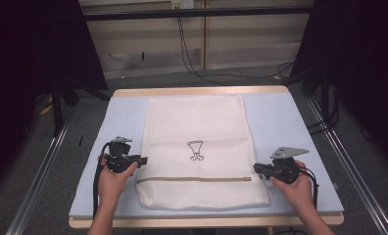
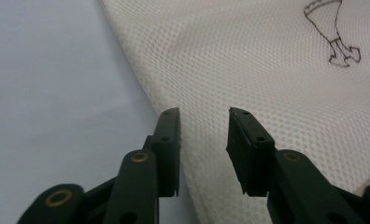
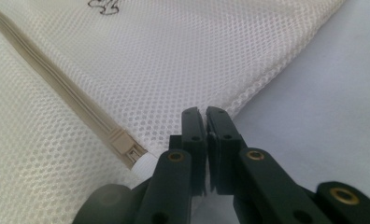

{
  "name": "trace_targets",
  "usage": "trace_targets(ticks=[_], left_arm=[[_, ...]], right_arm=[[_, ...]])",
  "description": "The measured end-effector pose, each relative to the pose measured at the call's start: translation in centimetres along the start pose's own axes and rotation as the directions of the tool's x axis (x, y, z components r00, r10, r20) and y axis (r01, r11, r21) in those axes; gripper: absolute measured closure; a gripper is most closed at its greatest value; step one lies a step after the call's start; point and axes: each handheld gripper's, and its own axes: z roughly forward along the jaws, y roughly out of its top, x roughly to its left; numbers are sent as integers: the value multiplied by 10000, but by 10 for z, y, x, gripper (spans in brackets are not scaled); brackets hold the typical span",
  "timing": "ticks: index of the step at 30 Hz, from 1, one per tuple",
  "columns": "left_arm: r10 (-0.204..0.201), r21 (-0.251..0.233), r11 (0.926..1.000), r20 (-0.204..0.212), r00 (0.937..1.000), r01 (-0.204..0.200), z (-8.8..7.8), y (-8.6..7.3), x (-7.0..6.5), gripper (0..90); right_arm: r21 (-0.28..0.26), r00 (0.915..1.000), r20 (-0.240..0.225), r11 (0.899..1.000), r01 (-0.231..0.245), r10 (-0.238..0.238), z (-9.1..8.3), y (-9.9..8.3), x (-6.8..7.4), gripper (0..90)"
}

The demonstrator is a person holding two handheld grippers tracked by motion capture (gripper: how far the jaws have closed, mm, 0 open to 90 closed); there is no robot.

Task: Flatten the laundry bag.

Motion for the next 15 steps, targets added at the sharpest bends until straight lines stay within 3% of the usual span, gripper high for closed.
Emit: trace_targets(ticks=[5, 8, 10, 13, 15], left_arm=[[48, 402, 9992, -160, 9999, -42, 8, -4, -5, 552], [-340, 704, 9970, 80, 9994, 334, 9, -8, -6, 553], [-91, 993, 9950, -69, 9999, 97, 12, -10, -7, 625], [245, 1009, 9946, -184, 9995, -225, 11, -7, -8, 777], [181, 852, 9962, -169, 9997, -166, 9, -5, -8, 844]], right_arm=[[179, 10000, -22, 9998, -82, 82, 2, -2, -3, 864], [186, 10000, 52, 9998, 26, -27, 2, -3, -5, 864], [232, 10000, 55, 9997, 34, -36, 3, -3, -3, 864], [228, 10000, -4, 9997, 86, -86, 4, -3, -4, 864], [176, 10000, -23, 9998, 48, -48, 4, -2, -3, 865]])
